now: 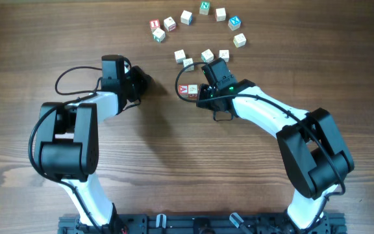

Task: Form a horizontal line
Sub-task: 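Hold the right gripper at the M block, then lift it away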

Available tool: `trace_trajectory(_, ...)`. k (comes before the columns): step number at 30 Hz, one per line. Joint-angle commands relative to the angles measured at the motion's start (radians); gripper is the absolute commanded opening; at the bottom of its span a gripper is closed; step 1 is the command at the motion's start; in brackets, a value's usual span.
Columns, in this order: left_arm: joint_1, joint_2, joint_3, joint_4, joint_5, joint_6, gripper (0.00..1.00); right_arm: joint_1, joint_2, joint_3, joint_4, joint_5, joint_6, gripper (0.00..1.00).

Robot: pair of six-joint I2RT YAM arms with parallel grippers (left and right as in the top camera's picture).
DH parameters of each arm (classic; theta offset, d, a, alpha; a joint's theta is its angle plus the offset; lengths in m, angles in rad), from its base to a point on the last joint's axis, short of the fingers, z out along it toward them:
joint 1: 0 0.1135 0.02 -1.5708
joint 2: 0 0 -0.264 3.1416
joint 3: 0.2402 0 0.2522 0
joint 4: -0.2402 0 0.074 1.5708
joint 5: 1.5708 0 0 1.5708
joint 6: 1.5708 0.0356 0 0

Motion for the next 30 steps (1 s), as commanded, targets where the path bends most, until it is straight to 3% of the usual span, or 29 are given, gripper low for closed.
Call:
trace_trajectory(1,0.004,-0.015,-0.012,-0.008,-0.021,0.023,0.04,0.002,-0.018,0.001,0.008,-0.002,-0.013,0.04)
trace_trajectory(30,0.004,-0.015,-0.012,-0.008,-0.021,0.023,0.04,0.003,-0.018,0.0,0.032,-0.002,-0.012,0.05)
